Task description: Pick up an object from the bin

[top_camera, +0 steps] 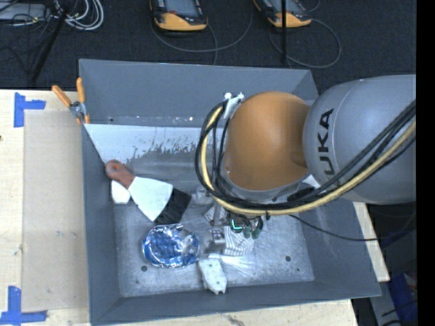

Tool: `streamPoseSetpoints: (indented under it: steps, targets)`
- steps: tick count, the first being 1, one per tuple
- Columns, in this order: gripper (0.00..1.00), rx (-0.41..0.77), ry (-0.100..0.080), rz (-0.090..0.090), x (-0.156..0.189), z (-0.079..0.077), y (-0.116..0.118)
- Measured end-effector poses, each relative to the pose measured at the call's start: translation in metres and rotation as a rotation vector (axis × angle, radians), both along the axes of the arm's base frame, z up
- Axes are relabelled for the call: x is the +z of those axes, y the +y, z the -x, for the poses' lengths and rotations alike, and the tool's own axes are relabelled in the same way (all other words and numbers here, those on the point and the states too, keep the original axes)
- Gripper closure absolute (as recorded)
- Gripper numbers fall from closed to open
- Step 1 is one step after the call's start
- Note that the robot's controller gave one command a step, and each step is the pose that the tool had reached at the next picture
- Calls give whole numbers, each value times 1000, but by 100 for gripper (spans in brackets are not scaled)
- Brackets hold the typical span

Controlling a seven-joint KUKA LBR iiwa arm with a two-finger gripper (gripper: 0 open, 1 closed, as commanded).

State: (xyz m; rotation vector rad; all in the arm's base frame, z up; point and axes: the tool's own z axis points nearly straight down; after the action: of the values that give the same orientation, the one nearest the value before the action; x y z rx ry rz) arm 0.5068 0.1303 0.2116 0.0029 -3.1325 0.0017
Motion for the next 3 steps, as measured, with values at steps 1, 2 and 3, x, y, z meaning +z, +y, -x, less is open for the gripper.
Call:
streamPoseSetpoints:
  steps: [1, 2, 3]
  targets:
    - [0, -3, -7, -1, 3, -2, -1]
    - [0, 10, -17, -3, -35, -8, 8]
    - [0, 16, -15, -3, -51, -8, 11]
